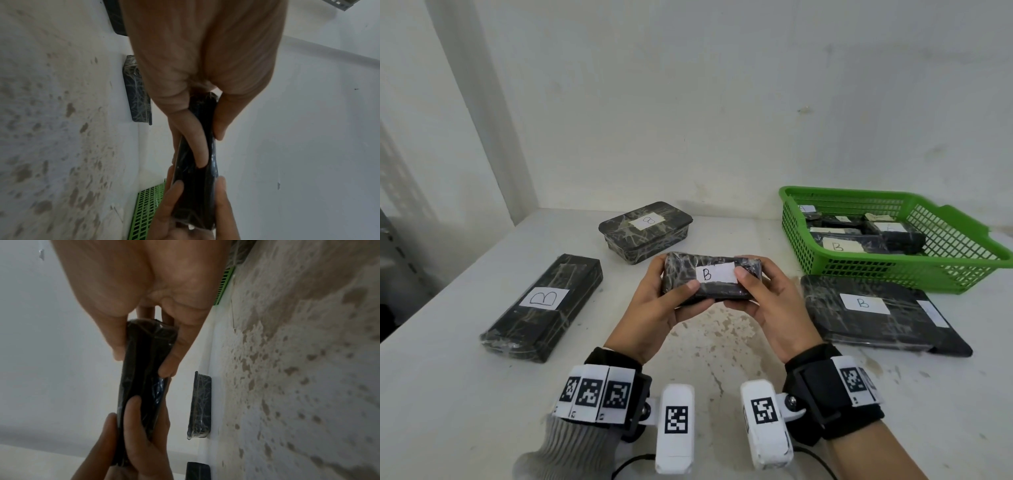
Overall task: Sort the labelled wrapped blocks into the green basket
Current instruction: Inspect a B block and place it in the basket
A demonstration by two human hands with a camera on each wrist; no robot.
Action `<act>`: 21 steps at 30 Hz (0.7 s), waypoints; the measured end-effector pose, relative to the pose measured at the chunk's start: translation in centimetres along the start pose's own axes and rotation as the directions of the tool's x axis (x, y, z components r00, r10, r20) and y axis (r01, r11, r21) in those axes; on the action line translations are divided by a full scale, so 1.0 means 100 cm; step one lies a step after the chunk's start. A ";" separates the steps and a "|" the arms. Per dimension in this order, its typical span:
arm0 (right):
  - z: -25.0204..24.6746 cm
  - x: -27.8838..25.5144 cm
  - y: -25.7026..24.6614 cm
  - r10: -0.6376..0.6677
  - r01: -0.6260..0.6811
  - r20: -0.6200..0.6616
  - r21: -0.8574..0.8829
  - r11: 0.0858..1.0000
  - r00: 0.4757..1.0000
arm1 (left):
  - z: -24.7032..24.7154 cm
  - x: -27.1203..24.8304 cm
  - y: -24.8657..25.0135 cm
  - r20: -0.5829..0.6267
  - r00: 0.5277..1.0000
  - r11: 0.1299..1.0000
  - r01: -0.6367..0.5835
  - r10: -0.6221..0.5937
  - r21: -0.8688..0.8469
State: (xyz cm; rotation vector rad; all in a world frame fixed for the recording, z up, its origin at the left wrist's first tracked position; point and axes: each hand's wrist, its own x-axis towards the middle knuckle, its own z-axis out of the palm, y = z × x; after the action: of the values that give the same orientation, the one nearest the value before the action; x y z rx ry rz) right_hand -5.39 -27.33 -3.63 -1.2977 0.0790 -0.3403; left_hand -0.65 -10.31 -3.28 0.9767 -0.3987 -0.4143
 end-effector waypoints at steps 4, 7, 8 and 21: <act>-0.001 -0.001 -0.002 -0.028 0.027 0.038 0.004 1.000 0.999 | 0.001 -0.001 0.002 0.008 1.000 1.000 -0.012 0.012 -0.004; -0.001 -0.002 -0.001 -0.054 0.053 -0.002 -0.050 0.997 0.999 | 0.003 -0.001 0.001 -0.009 1.000 1.000 -0.003 0.003 0.021; -0.001 -0.001 -0.001 -0.052 0.052 -0.003 -0.061 0.997 0.999 | 0.002 0.000 0.000 -0.016 1.000 1.000 0.001 0.000 0.028; 0.002 -0.005 0.002 -0.092 0.092 0.010 -0.203 0.975 0.996 | 0.003 -0.001 -0.006 0.004 1.000 0.993 0.020 -0.020 0.117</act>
State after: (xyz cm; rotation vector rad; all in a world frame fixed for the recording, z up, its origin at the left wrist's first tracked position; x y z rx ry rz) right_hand -5.79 -26.93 -3.87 -1.5073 0.0541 -0.4193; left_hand -1.00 -10.72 -3.67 1.0943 -0.4214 -0.4148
